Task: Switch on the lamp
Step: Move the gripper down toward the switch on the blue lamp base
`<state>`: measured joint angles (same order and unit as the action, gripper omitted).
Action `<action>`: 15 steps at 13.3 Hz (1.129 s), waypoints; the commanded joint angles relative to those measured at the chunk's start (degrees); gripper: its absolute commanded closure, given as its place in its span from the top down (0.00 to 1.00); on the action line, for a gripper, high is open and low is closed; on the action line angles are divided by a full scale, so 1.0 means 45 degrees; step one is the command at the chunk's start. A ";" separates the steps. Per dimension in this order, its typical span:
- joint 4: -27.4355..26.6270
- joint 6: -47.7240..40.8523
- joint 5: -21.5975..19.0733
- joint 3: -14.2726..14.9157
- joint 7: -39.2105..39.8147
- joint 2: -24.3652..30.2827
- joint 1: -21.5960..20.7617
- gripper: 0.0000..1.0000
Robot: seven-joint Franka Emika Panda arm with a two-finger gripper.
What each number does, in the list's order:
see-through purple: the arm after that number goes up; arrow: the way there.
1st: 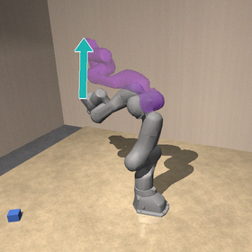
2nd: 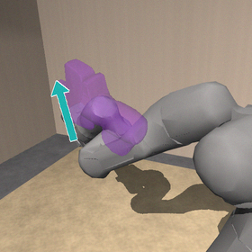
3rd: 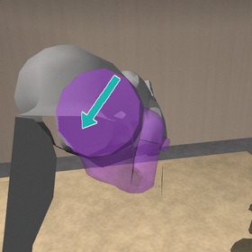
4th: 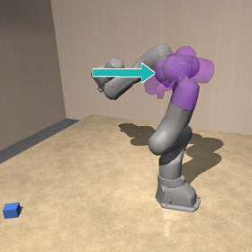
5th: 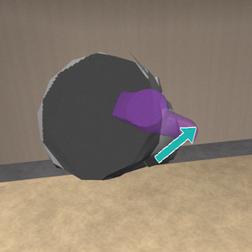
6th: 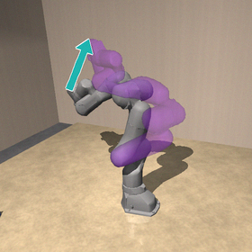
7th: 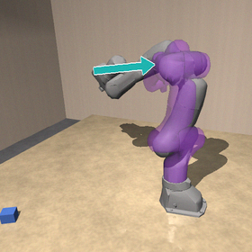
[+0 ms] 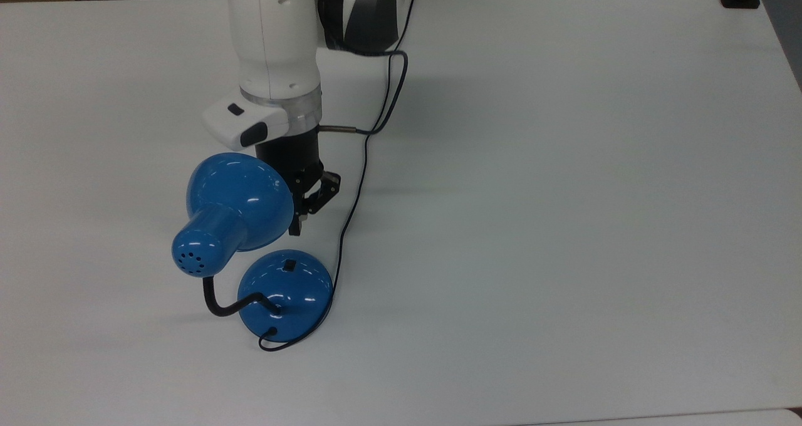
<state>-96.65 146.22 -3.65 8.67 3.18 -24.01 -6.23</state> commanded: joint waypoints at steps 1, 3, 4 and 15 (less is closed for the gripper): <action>-0.0181 0.1332 -0.0398 0.0007 -0.0257 -0.0406 -0.0062 0.00; -0.0571 0.1938 -0.0575 -0.0012 -0.0258 -0.0406 -0.0062 0.00; -0.0708 0.2289 -0.0614 -0.0012 -0.0258 -0.0406 -0.0042 0.00; -0.1140 0.4088 -0.1453 -0.0032 -0.0258 -0.0952 -0.0003 0.00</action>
<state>-101.44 162.77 -8.20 8.67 2.74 -27.94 -6.18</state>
